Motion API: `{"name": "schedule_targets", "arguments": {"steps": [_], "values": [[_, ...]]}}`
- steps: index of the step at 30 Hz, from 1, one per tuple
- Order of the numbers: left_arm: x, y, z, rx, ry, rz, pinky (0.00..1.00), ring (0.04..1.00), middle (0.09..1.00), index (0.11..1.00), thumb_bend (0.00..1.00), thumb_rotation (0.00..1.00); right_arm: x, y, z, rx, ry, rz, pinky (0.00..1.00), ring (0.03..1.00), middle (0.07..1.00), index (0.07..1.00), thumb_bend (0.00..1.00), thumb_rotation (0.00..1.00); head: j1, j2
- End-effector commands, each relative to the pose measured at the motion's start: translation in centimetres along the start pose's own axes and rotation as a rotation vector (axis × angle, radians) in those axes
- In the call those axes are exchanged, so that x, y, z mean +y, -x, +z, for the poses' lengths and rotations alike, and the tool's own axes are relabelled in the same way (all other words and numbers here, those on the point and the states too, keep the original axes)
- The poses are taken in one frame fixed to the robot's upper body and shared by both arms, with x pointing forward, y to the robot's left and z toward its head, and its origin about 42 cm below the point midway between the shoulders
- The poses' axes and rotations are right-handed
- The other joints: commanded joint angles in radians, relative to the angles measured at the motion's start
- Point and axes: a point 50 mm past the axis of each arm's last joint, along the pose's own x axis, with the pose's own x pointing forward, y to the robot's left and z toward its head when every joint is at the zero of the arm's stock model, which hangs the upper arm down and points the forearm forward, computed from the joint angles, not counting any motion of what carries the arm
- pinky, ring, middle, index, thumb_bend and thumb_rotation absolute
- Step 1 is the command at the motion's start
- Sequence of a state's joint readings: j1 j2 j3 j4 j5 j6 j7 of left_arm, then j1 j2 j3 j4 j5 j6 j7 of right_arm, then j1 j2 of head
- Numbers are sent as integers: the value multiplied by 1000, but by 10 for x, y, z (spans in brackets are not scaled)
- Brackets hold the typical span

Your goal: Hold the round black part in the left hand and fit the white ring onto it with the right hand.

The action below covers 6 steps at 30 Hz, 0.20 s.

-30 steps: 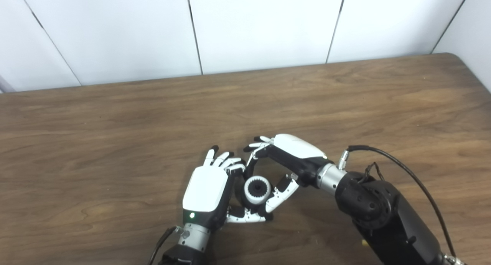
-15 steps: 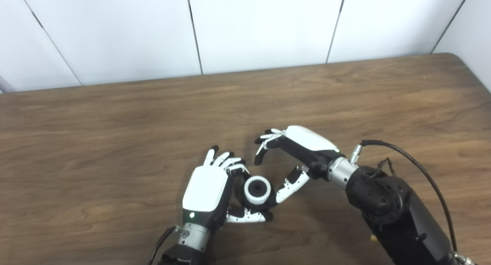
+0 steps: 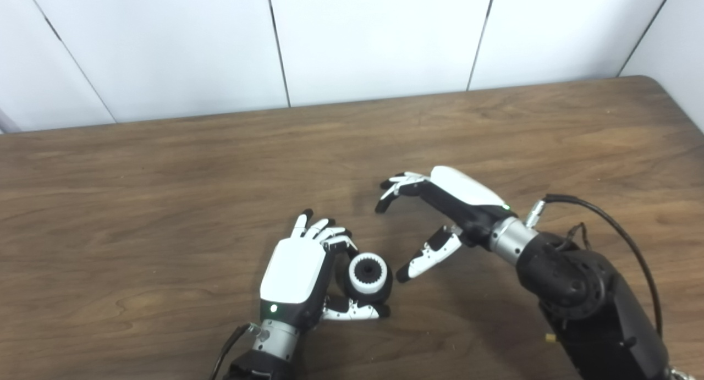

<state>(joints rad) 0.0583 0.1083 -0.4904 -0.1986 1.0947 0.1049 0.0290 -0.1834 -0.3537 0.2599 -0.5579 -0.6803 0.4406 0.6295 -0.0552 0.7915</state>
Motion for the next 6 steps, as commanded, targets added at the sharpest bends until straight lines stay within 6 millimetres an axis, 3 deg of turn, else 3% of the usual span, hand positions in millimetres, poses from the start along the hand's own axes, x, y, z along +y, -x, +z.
{"name": "schedule_targets", "arguments": {"steps": [1, 6], "values": [[3, 6, -4, 5, -9, -13, 1000, 867, 763, 485, 524, 60, -16, 8, 3, -10, 17, -60, 932, 939, 885, 712, 1000, 242, -4, -1], [6, 8, -8, 22, -25, -38, 1000, 879, 790, 493, 523, 70, -23, 15, -6, 32, 12, -83, 906, 936, 895, 719, 1000, 250, -10, -8]]}}
